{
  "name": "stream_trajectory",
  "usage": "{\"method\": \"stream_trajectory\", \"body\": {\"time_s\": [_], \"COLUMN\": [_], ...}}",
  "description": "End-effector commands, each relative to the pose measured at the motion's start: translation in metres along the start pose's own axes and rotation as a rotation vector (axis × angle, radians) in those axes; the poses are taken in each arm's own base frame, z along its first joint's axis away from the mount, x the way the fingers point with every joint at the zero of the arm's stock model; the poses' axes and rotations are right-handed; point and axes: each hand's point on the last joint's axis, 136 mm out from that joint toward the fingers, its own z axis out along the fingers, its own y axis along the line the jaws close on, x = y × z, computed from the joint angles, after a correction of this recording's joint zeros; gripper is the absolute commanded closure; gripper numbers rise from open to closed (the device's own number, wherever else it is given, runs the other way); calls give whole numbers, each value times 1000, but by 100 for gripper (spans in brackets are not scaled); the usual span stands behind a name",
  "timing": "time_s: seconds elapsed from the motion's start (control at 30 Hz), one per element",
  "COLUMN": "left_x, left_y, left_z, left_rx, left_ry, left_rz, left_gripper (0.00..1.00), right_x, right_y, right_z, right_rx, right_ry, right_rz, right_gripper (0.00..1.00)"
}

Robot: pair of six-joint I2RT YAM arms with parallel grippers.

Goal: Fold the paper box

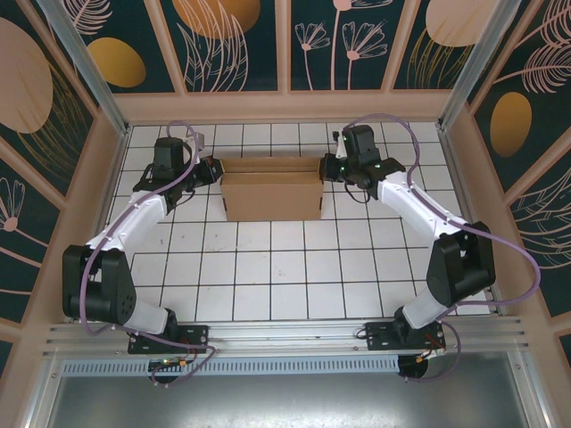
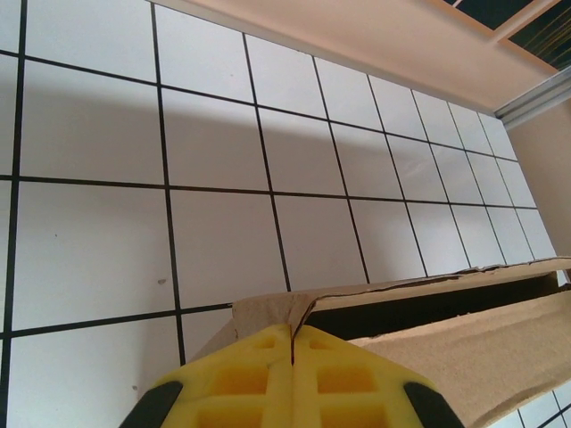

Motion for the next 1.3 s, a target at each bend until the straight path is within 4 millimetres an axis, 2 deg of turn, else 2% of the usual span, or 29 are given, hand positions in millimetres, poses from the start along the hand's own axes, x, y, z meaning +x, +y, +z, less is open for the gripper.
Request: {"method": "stream_trajectory", "body": {"time_s": [0.0,0.23,0.53,0.67,0.83,0.9,1.1,1.27], "left_x": [49,44,42,43,44,50,64,79], "left_y": [16,14,14,14,9,10,11,19], "left_z": [8,6,4,2,-4,-6,-15,-17], "left_rx": [-43,-44,-55,-51,-29,-21,-4,-22], "left_ry": [169,160,153,147,125,123,100,103], "left_rz": [-49,-37,-25,-25,-31,-44,-53,-55], "left_gripper": [100,100,100,100,100,100,100,100], "right_x": [17,6,6,20,42,45,50,63], "right_y": [19,20,15,9,-10,-14,-7,-10], "right_z": [3,-6,-8,-5,-5,-8,-19,-13], "right_rx": [-111,-149,-154,-116,-25,-14,-59,-55], "right_ry": [93,83,98,101,75,41,-80,-102], "right_rz": [67,108,122,69,17,6,-60,-62], "right_gripper": [100,100,100,100,100,100,100,100]}}
